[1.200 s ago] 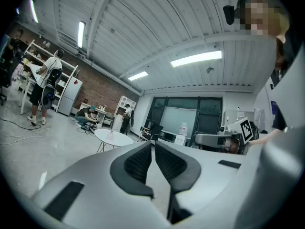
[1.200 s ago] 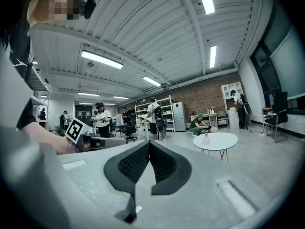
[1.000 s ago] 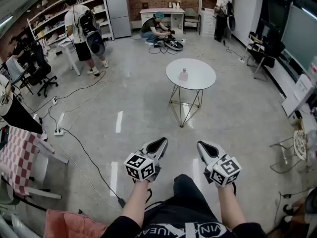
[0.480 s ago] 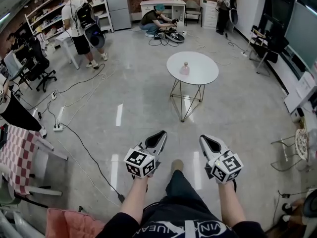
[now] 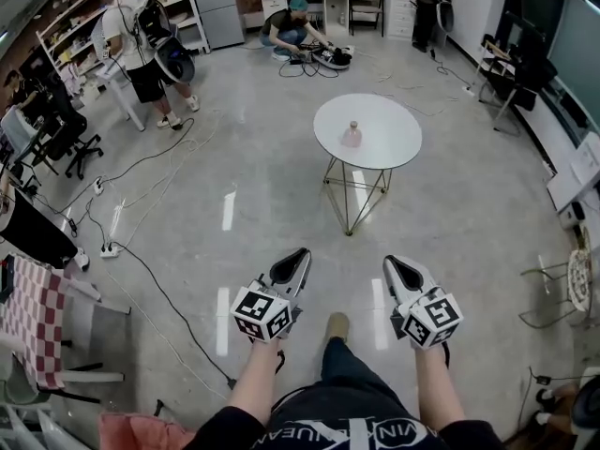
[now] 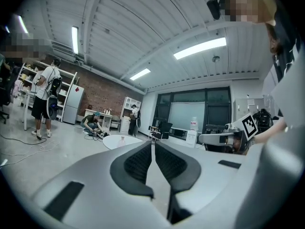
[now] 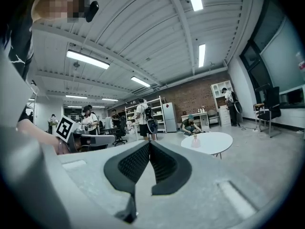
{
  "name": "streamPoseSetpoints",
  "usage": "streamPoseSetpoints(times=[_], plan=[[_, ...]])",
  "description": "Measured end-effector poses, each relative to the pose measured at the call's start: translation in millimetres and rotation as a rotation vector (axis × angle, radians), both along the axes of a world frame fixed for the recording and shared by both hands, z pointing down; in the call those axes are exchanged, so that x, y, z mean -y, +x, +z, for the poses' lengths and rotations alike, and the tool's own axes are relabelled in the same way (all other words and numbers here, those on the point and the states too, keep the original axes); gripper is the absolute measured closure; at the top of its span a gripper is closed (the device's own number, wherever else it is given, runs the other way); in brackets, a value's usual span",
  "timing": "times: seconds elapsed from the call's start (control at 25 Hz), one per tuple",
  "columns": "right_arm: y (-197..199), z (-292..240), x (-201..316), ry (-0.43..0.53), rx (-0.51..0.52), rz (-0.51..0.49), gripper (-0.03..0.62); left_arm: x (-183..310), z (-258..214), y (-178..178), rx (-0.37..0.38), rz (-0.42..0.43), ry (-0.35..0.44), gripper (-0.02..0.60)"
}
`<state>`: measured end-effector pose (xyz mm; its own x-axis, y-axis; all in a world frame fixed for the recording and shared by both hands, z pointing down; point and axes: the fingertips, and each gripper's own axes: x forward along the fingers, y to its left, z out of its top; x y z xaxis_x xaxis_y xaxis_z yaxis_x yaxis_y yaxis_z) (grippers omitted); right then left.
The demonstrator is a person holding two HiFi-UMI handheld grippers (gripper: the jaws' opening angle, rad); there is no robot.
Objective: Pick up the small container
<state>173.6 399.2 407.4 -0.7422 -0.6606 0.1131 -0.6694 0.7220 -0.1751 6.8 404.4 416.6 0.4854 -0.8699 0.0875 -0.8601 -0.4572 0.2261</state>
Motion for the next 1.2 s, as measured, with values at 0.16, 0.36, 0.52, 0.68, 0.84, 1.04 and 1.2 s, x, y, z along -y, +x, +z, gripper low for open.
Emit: streamPoseSetpoints(times=[0.16,0.36,0.52,0.68,0.84,1.04,1.2], plan=[[-5.4,8.0,40.5,-0.009,-0.019,0.002,0.588,40.4,8.3,-4.5,-0.01,-0.002,-0.023,0.558],[-1.2,11.0,89.6,-0.039,-0.02,0.008,0.588,86.7,6.4,-3.0,-0.012,-0.008,-0.04,0.559],[0.8,5.8,127.7,-0.037,-0.014,0.007,0.588,119.4,2.1,-5.5,-0.014,-0.019,-0.046,0.558],[0.0,4.3,163.3,-0.032,-0.017,0.0,0.588,152.0,-3.4,-9.4,-0.013,-0.043,-0.039,0.558],[-2.0,10.0,184.4,-0.035,-0.022,-0.025,0.588,173.5,-1.3,-10.9,-0.024,-0.061,-0.039,0.558],[-5.2,7.5,206.0,-0.037,-0.011,-0.048,0.588,194.8,-0.1,-13.7,-0.035,-0.077,-0.042,0.558],[-2.9,9.7,214.8,-0.046,-0.018,-0.045,0.588,208.6,1.9,-11.5,-0.057,-0.073,-0.052,0.558]])
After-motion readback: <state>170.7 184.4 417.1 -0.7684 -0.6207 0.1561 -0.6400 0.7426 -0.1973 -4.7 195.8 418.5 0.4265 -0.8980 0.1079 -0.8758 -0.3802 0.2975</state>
